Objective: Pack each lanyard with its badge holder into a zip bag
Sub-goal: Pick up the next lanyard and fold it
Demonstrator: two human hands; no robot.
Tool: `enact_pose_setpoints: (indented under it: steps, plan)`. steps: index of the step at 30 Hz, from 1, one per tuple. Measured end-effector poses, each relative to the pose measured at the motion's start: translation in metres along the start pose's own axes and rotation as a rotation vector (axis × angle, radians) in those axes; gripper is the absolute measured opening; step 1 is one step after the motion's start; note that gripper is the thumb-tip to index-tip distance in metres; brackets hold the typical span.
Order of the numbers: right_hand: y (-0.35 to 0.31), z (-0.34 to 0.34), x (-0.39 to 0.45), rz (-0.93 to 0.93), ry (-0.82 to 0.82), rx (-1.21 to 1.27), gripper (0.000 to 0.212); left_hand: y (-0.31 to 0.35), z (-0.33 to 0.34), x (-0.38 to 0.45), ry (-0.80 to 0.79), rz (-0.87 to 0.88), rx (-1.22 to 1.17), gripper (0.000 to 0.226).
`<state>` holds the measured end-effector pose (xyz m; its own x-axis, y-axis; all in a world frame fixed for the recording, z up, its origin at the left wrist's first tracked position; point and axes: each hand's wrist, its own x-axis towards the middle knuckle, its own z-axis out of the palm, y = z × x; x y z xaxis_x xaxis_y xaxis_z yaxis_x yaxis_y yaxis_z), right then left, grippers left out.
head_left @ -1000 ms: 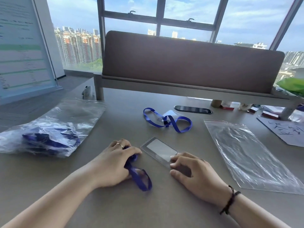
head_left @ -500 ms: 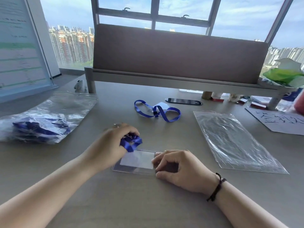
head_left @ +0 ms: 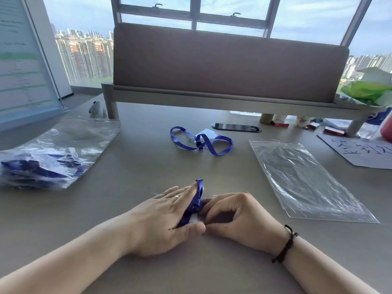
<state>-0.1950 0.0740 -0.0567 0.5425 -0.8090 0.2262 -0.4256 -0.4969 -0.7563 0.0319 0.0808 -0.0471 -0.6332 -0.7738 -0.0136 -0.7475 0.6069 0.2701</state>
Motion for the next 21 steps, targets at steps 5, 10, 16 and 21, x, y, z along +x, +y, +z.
enact_pose_setpoints:
  steps: [5,10,16,21]
  plan:
    - [0.0,-0.002,0.0,0.026,0.039,-0.036,0.01,-0.01,0.005,0.002,0.207,-0.02,-0.155,0.04]
    - [0.0,-0.003,-0.001,0.04,0.084,-0.124,0.019,-0.01,0.007,0.004,0.128,-0.052,-0.188,0.071]
    - [0.003,-0.009,0.0,0.055,0.196,-0.251,0.032,-0.021,0.014,0.009,0.182,0.058,-0.096,0.047]
    - [0.008,-0.012,0.002,0.084,0.167,-0.298,0.017,-0.018,0.011,0.009,0.142,0.063,-0.028,0.048]
